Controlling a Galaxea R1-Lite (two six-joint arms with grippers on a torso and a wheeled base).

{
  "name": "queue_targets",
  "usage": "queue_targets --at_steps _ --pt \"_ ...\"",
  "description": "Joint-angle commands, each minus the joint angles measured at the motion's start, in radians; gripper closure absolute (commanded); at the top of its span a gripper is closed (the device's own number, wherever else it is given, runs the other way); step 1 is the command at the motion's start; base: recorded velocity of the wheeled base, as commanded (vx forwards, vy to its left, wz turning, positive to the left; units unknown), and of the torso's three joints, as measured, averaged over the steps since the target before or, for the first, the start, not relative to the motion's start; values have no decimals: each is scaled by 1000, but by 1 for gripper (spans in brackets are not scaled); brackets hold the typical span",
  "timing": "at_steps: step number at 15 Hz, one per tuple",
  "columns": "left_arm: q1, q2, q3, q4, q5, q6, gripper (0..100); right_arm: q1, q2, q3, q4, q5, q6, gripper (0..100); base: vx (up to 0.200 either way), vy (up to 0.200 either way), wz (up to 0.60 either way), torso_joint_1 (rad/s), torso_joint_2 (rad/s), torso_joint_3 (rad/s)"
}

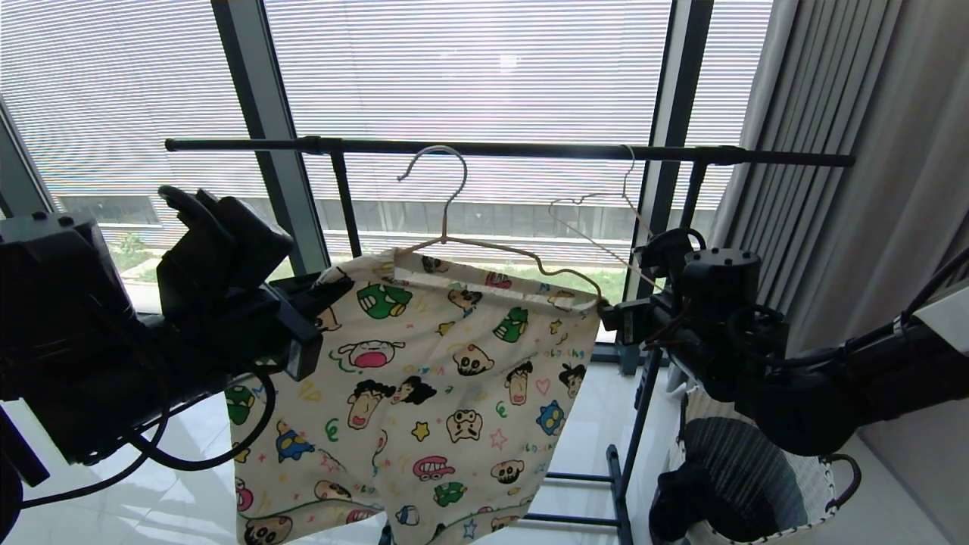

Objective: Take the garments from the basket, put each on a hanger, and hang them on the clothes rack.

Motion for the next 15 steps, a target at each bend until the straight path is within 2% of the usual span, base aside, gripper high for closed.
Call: queue_targets --at_steps 1,3,5,7,10,12,15 --pt "46 -15 20 -9 -9 5 100 -4 -7 1 -1 1 0 0 0 0 0 0 0 0" --pt "52 -13 34 -11 -17 28 100 -4 -12 1 2 3 0 0 0 0 0 0 0 0" --pt "51 -9 78 -11 -75 65 100 -9 -26 -1 6 6 -2 0 0 0 0 0 0 0" --pt "39 23 94 -11 -83 79 100 -13 -64 -1 39 23 -18 0 0 0 0 0 0 0" --pt "40 59 84 -12 -78 63 100 -13 -193 -8 161 189 -58 0 0 0 0 0 0 0" --pt "37 56 81 -12 -78 46 100 -9 -264 -1 263 225 -80 0 0 0 0 0 0 0" --pt "34 69 80 -62 -78 39 100 -7 -377 -1 415 423 -130 0 0 0 0 0 0 0"
